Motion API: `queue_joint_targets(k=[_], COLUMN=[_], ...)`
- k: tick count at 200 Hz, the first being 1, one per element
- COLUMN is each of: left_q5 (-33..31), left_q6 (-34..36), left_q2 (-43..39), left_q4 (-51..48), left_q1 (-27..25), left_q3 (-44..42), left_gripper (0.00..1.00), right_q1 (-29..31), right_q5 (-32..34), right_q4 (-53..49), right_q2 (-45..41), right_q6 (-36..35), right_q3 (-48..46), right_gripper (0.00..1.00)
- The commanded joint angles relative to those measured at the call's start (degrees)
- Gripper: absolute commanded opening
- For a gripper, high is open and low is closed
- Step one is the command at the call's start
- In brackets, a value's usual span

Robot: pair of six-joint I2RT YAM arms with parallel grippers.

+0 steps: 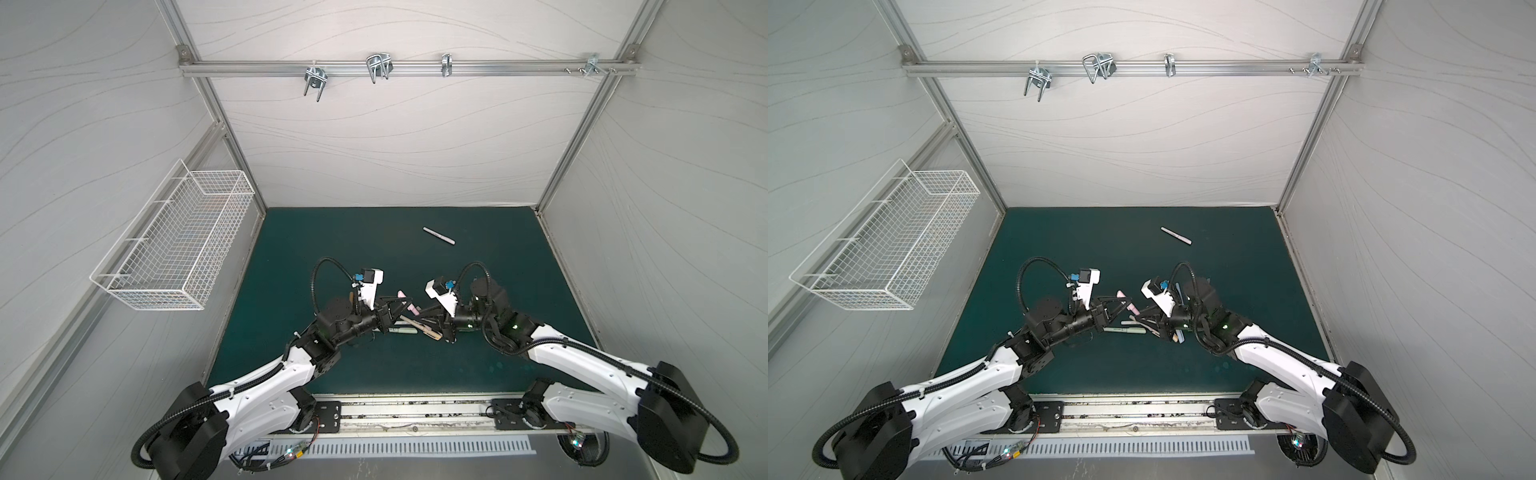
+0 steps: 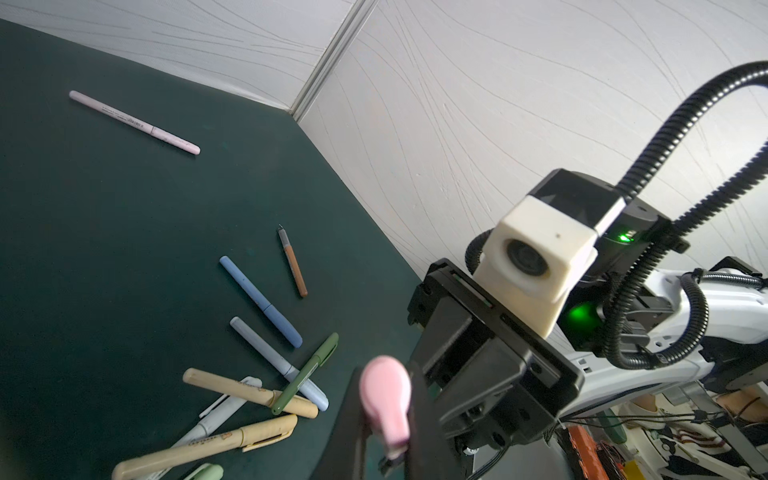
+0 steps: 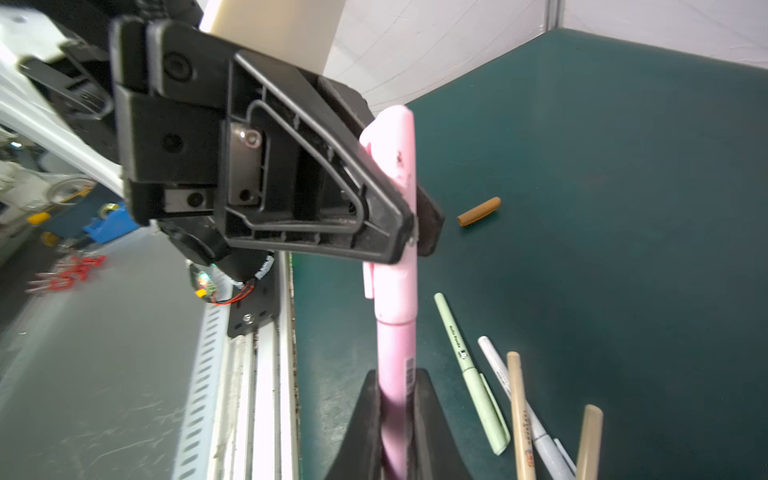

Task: Open the pen caps
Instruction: 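Pull the pink pen body away from the cap held by the left gripper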

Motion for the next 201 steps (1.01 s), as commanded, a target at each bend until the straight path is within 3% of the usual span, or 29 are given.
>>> queue_joint_targets(k=[1, 12, 58, 79, 100, 126, 155, 168, 201], left_q5=[-5.48, -5.57, -5.74, -6.55, -7.67, -8.63, -8.5, -8.24, -8.03], left_q6=[0.59, 0.59, 0.41, 0.32, -0.3, -1.21, -1.27, -1.34, -1.59], left_q2=[-1.16, -1.24, -1.42, -1.82, -2.65, -3.86, -4.59, -4.59, -3.91], left_q4=[2.05, 2.03, 1.72, 1.33, 1.3, 1.65, 2.02, 2.09, 2.58], left_q1=[2.6, 2.68, 2.79, 3.01, 3.38, 4.26, 4.71, 4.72, 4.95], left_q3=[-0.5, -0.54, -0.54, -0.62, -1.27, -2.27, -2.72, -2.73, -2.73], left_gripper=[0.0, 0.0, 0.0, 0.0, 0.0, 0.0, 0.0, 0.0, 0.0], right_q1=[-1.08, 0.15, 18.73, 22.25, 22.44, 21.02, 12.45, 9.76, 8.42], right_q5=[-6.49, -2.25, 42.35, 50.36, 48.53, 40.42, 19.51, 13.56, 10.22], right_q4=[-2.45, -3.41, -5.36, -3.82, -6.16, -10.64, -13.09, -12.92, -14.03], right_q2=[0.6, 0.29, -1.22, 0.23, 1.87, 4.05, 3.79, 3.35, 4.16], right_q6=[0.14, -1.04, -11.86, -14.62, -14.63, -13.99, -8.69, -7.28, -7.08], right_q3=[-0.5, -0.39, 0.05, 0.26, 1.78, 4.06, 4.58, 4.31, 4.9], right_gripper=[0.0, 0.0, 0.0, 0.0, 0.0, 0.0, 0.0, 0.0, 0.0])
